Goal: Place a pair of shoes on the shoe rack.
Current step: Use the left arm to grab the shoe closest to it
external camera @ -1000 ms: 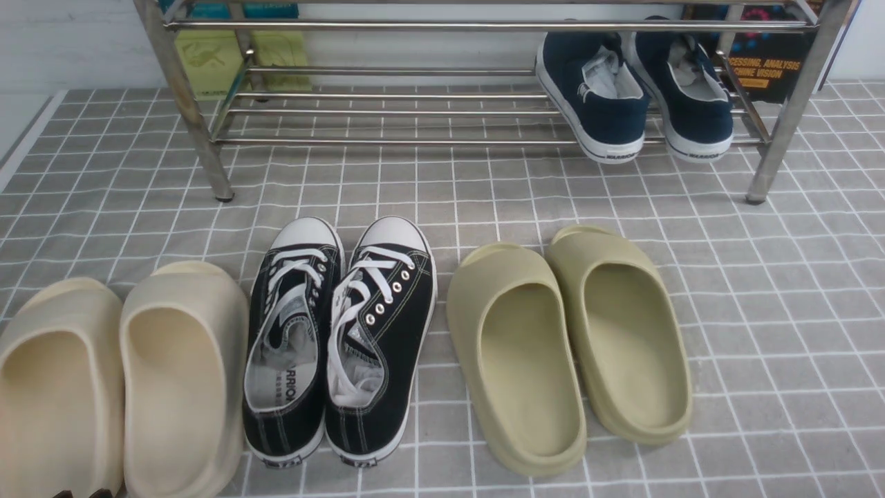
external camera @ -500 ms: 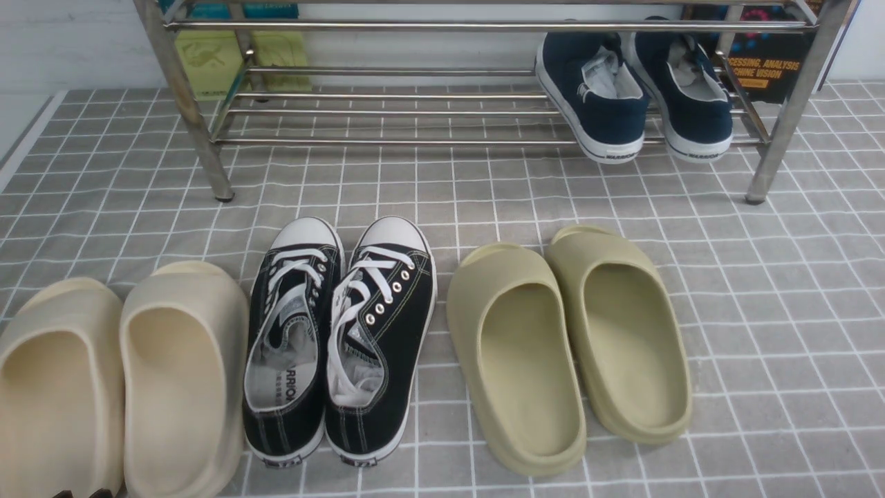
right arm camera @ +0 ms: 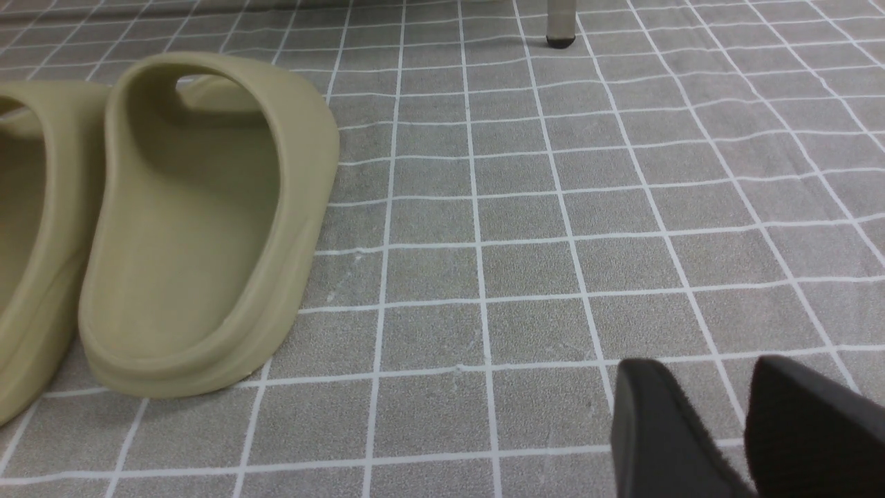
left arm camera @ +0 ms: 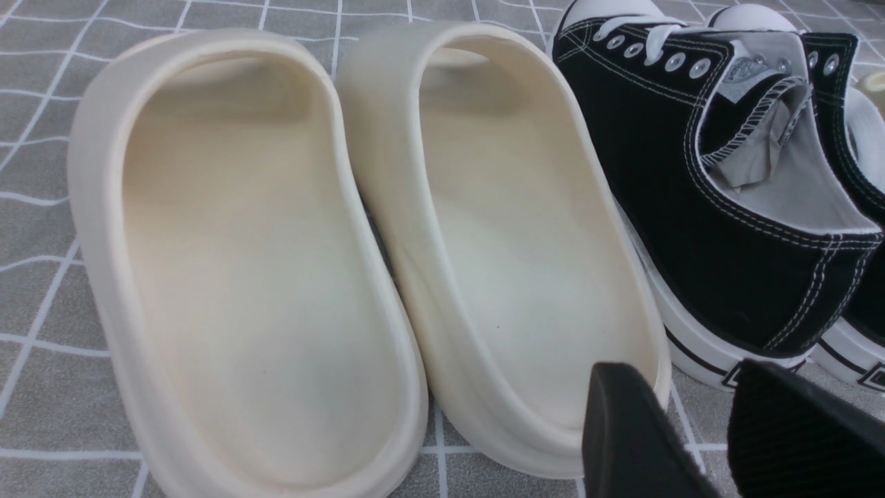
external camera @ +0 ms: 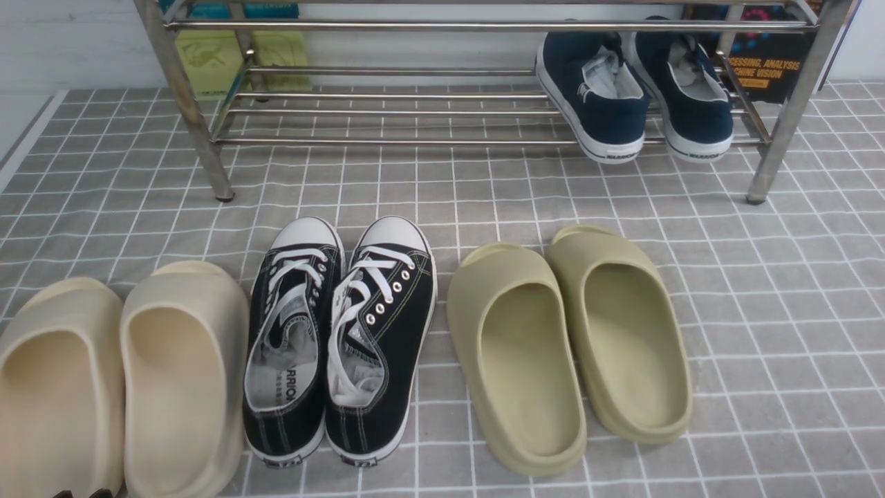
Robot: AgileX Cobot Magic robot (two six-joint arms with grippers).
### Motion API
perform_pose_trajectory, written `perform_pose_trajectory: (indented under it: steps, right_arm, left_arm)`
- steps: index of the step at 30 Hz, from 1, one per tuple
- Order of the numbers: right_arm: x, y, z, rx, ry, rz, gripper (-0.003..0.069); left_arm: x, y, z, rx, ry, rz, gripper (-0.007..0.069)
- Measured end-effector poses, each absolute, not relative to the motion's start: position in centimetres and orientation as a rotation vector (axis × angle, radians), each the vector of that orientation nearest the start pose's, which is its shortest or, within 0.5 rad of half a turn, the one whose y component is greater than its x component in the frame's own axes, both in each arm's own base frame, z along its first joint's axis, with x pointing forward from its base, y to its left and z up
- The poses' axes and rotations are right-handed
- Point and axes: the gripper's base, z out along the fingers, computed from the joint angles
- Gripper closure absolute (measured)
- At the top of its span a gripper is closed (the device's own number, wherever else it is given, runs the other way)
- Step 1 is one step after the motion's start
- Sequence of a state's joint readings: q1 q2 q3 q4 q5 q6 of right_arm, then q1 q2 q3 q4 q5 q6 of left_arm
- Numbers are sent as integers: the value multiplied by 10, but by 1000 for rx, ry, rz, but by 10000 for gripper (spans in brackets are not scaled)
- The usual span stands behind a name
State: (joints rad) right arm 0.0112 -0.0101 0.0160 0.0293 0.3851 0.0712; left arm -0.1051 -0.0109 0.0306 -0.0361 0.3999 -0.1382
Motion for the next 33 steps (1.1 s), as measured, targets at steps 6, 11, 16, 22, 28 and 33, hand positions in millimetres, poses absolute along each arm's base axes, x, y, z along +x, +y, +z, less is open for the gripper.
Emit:
perform_pose_trajectory:
  steps: [6,11,16,22,28,33]
  right_arm:
    - [52,2,174,74,1874,86,421]
    - [52,2,174,74,1874,86,421]
    - [52,2,174,74,1874,86,421]
    - [52,2,174,74,1874,86,419]
    - [52,2,174,74,1874,86,419]
    - [52,2,174,74,1874,86,419]
  left_arm:
    - [51,-7,168,-54,1907,-201,386]
    - [51,-7,168,-54,1906,-201,386]
    - [52,-7,169,-54,1892,-202,386]
    - [57,-6,200,-52,1549,-223,386]
    - [45,-3,242,-55,1055,-253,386]
    - [29,1,263,-119,767,-379,388]
